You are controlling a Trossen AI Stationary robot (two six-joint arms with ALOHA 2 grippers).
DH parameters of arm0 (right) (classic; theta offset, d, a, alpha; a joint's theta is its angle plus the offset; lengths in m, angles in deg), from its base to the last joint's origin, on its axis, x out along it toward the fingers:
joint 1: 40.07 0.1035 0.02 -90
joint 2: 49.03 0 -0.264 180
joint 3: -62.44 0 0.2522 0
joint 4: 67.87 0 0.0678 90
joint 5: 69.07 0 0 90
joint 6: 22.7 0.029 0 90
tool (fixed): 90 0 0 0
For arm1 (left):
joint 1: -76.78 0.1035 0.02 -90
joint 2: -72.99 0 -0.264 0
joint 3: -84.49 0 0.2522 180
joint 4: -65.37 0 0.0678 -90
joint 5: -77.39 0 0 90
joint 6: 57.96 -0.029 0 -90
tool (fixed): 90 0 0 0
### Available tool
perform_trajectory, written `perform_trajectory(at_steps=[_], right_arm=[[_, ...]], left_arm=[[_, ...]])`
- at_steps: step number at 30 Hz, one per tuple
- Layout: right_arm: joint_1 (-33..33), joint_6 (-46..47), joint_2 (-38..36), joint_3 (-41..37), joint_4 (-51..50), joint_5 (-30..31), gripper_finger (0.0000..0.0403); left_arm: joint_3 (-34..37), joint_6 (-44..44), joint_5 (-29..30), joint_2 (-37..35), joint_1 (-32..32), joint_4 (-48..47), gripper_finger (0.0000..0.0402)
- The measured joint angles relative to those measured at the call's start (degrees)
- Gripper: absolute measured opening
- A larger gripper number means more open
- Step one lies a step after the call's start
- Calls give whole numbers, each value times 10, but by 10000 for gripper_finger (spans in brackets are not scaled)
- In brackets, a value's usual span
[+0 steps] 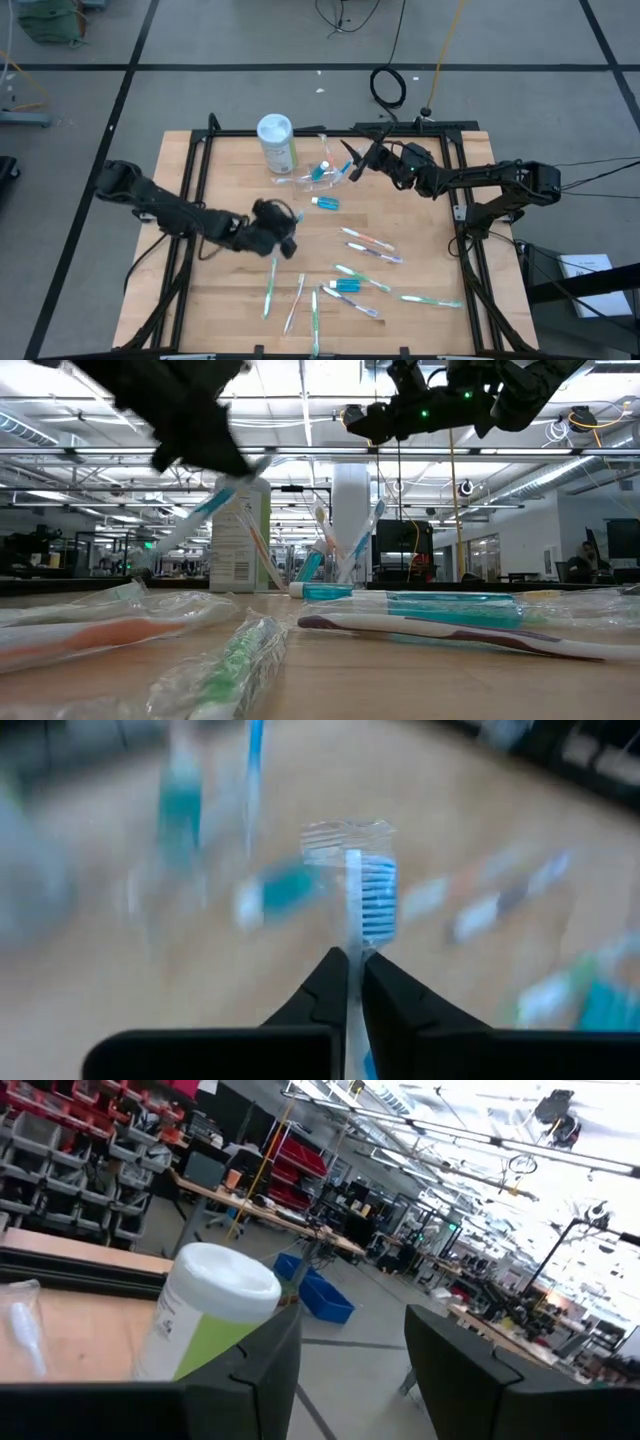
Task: Pick & Place toothbrushing station
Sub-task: Put the blue toothbrush into the transparent organizer
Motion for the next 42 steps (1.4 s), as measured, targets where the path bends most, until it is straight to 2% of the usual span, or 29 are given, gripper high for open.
perform_trajectory(at_steps=[7,9,11,15,20,25,26,30,37,42], right_arm=[[2,23,0,0,-14,0,171],[8,21,0,0,-14,0,171],[15,21,0,0,-14,0,171],[30,23,0,0,-14,-1,171],[45,35,0,0,-31,-1,171],[50,37,0,0,-45,0,171],[50,43,0,0,-46,0,171],[51,67,0,0,-54,0,171],[52,70,0,0,-69,0,171],[52,78,0,0,-73,0,171]], left_arm=[[0,-382,66,-8,72,311,8],[0,-467,85,-8,98,396,5],[0,-512,88,-9,129,452,8],[0,-502,87,-8,188,480,20],[0,-533,77,10,257,473,6],[0,-469,-68,25,297,470,17],[0,-464,-81,32,300,471,17],[0,-461,-48,65,306,484,5],[0,-483,-27,146,309,539,13],[0,-440,-13,172,307,525,8]])
